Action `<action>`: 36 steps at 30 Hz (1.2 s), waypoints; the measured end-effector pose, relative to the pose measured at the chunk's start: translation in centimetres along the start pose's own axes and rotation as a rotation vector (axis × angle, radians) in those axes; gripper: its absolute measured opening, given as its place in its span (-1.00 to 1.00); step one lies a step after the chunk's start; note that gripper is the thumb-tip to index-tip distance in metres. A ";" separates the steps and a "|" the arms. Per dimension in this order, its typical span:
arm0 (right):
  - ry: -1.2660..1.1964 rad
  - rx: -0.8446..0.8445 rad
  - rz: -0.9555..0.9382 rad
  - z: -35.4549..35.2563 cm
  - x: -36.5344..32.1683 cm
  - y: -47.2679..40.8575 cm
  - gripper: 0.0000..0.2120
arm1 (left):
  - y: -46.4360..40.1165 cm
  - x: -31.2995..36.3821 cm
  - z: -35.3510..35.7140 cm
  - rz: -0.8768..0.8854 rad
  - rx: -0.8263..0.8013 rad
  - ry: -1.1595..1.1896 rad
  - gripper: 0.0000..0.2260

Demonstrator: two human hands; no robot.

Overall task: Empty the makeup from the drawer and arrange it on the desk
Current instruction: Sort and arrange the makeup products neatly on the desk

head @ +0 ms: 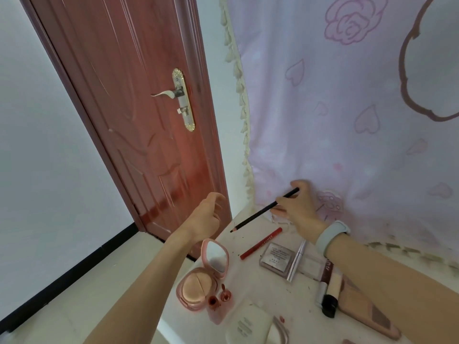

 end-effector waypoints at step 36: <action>1.147 -0.919 -0.550 -0.1 5.7 -1.8 -0.83 | -7.5 1.7 9.0 0.214 -0.070 -0.708 -0.71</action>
Point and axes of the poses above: each hand's wrist, its own y-axis away from the middle knuckle, its own z-axis out of the palm, x = y × z, the point moved 5 cm from there along -y, towards the middle knuckle, and after that the axes turned 14 degrees about -z, right-handed, at the moved point
